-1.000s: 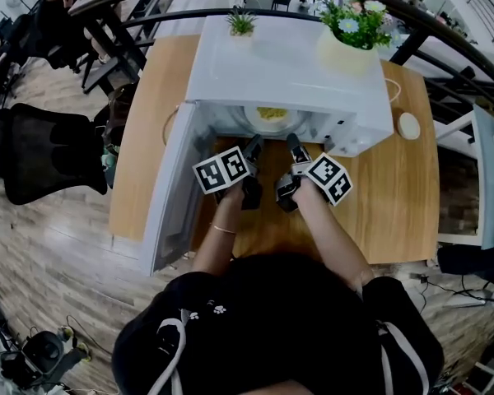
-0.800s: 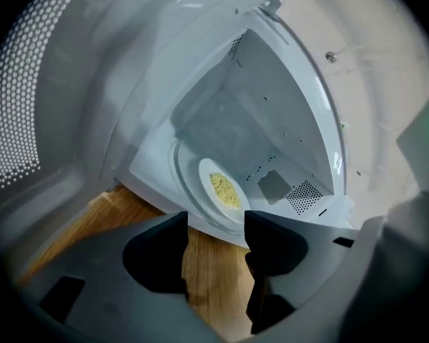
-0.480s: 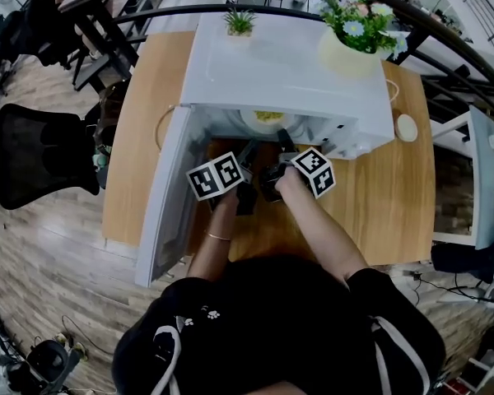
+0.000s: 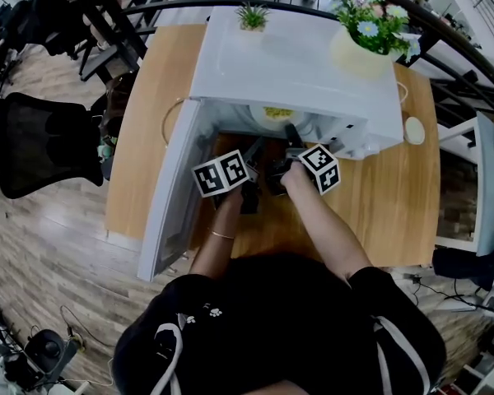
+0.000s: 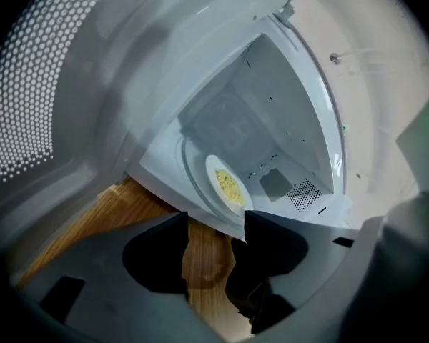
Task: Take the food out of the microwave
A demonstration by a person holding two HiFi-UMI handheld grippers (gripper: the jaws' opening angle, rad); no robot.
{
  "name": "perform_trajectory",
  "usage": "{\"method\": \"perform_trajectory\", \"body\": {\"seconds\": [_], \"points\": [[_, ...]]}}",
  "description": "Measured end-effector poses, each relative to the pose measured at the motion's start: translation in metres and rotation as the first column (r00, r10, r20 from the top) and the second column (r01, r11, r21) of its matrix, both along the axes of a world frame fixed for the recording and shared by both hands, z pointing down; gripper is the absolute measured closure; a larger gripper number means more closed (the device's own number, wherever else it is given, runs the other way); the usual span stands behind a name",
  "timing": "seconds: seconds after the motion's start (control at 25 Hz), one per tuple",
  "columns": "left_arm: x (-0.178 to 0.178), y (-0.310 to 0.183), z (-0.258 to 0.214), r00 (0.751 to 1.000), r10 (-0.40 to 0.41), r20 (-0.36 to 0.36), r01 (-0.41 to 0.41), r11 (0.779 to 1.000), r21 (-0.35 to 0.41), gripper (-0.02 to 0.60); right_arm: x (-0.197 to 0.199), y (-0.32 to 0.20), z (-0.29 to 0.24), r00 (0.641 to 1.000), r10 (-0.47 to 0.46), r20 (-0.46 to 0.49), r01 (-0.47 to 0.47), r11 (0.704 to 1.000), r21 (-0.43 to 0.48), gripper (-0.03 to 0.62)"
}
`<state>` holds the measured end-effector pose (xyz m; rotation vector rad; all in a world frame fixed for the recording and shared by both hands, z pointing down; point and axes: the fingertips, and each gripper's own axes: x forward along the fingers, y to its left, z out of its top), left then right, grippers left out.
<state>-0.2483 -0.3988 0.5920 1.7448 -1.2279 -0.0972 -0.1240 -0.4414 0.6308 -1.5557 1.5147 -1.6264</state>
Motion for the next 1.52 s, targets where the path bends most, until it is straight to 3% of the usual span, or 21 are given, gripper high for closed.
{"method": "perform_trajectory", "body": {"seconds": [0.32,0.56,0.68,1.44,1.52], "points": [[0.012,-0.001,0.000,1.000,0.027,-0.012,-0.027,1.000,-0.002,0.356,-0.001,0.010,-0.003,0.999,-0.036,-0.027,0.036,0.999,-0.019,0.382],[0.019,-0.003,-0.001,0.999,0.043,-0.025,-0.043,0.999,-0.003,0.356,0.000,0.013,-0.013,0.997,-0.054,-0.053,0.054,0.999,0.004,0.465],[0.022,-0.002,0.000,0.998,0.049,-0.032,-0.049,0.999,-0.007,0.356,0.001,0.015,-0.020,0.998,-0.053,-0.043,0.054,0.998,0.026,0.554],[0.048,-0.002,0.015,0.991,0.088,-0.103,-0.095,0.993,-0.066,0.357,0.011,0.048,-0.031,0.992,-0.071,0.108,0.066,0.997,0.048,0.576],[0.047,-0.002,0.017,0.993,0.073,-0.097,-0.080,0.994,-0.069,0.398,0.011,0.052,-0.030,0.991,-0.078,0.112,0.074,0.996,0.046,0.576]]}}
